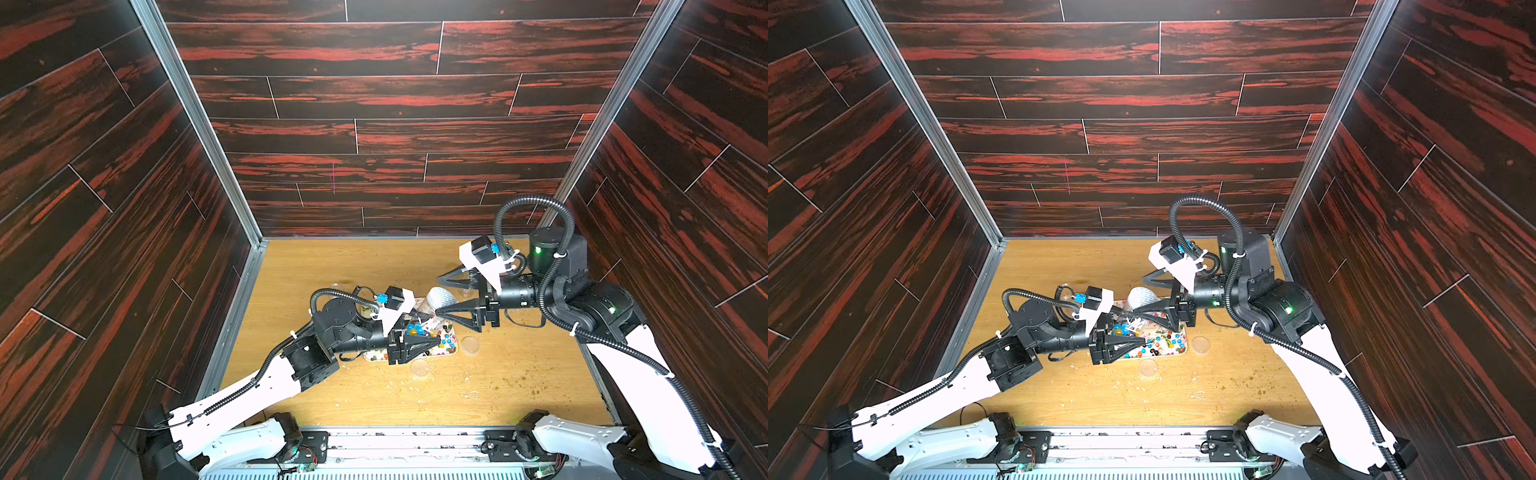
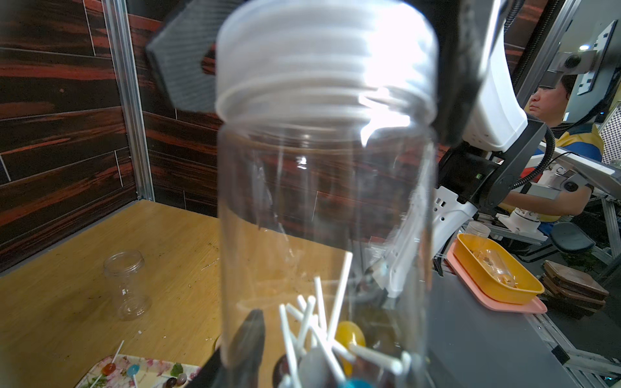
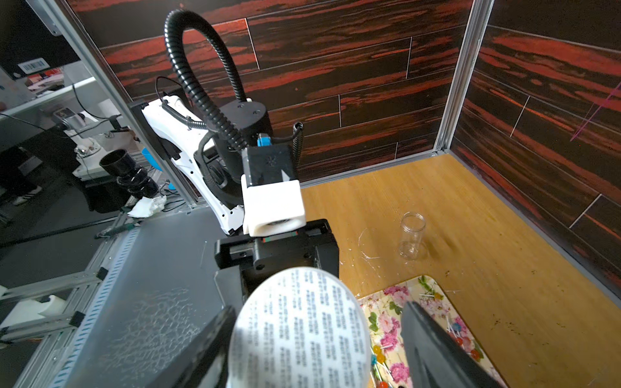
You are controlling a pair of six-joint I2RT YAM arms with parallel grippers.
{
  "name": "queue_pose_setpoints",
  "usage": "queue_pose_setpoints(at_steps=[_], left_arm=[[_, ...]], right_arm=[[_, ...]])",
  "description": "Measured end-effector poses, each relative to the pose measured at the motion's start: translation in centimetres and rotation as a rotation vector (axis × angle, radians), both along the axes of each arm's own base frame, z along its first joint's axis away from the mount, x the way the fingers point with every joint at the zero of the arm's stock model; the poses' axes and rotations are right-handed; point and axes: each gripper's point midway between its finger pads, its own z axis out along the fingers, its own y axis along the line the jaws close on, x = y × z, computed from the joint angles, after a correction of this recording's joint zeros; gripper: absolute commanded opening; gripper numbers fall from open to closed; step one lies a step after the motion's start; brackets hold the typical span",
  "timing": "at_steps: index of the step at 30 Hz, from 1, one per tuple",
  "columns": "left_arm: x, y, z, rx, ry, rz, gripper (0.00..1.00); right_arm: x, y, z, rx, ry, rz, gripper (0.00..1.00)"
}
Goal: Pour the candies out of the jar
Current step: Unscrew the lid from the jar.
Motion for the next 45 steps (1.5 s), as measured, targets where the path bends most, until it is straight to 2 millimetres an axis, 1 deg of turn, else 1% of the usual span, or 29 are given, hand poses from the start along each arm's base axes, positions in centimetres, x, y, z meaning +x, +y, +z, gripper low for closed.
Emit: queue_pose_setpoints(at_steps=[2, 3, 6, 10, 13, 16, 19, 22, 25, 28, 32, 41, 44, 45], left_arm=[[0.2, 0.0, 0.0, 0.001, -0.009, 0.014, 0.37], [0.4, 0.0, 0.0, 0.002, -0.015, 0.023, 0.38], [1.2, 0.2, -0.2, 0.012, -0.042, 0.074, 0.38], [2.7, 0.3, -0.9, 0.046, -0.088, 0.153, 0.37], [4.0, 0.0, -2.0, 0.087, -0.114, 0.204, 0.36], [5.3, -0.3, -3.5, 0.138, -0.140, 0.252, 0.36], [6.6, -0.5, -4.6, 0.183, -0.164, 0.300, 0.35], [7.7, -0.6, -5.7, 0.222, -0.183, 0.341, 0.35], [8.5, -0.6, -6.2, 0.242, -0.198, 0.371, 0.35], [9.0, -0.6, -6.3, 0.249, -0.211, 0.394, 0.35], [9.3, -0.6, -6.2, 0.248, -0.224, 0.409, 0.35], [9.7, -0.5, -5.9, 0.237, -0.234, 0.433, 0.35], [9.7, -0.5, -5.9, 0.237, -0.234, 0.434, 0.35], [9.7, -0.5, -5.9, 0.237, -0.234, 0.434, 0.35]], right_arm=[[0.1, -0.1, 0.2, 0.001, 0.003, -0.010, 0.86], [0.1, -0.2, 0.4, 0.004, 0.006, -0.015, 0.87], [-0.1, -0.4, 1.1, 0.019, 0.026, -0.039, 0.86], [-0.1, -1.0, 1.7, 0.042, 0.094, -0.104, 0.85], [0.6, -1.6, 2.0, 0.063, 0.159, -0.190, 0.84], [1.9, -2.2, 2.0, 0.081, 0.242, -0.311, 0.84], [3.8, -3.0, 1.4, 0.094, 0.326, -0.457, 0.84], [5.2, -3.4, -0.1, 0.092, 0.405, -0.557, 0.84], [6.0, -3.3, -2.2, 0.067, 0.473, -0.624, 0.85], [6.6, -3.4, -3.5, 0.048, 0.510, -0.677, 0.87], [7.0, -3.4, -3.9, 0.051, 0.534, -0.703, 0.87], [7.5, -2.5, -5.4, 0.043, 0.586, -0.696, 0.87], [7.7, -2.2, -5.7, 0.042, 0.592, -0.690, 0.86], [7.7, -2.1, -5.8, 0.040, 0.594, -0.688, 0.84]])
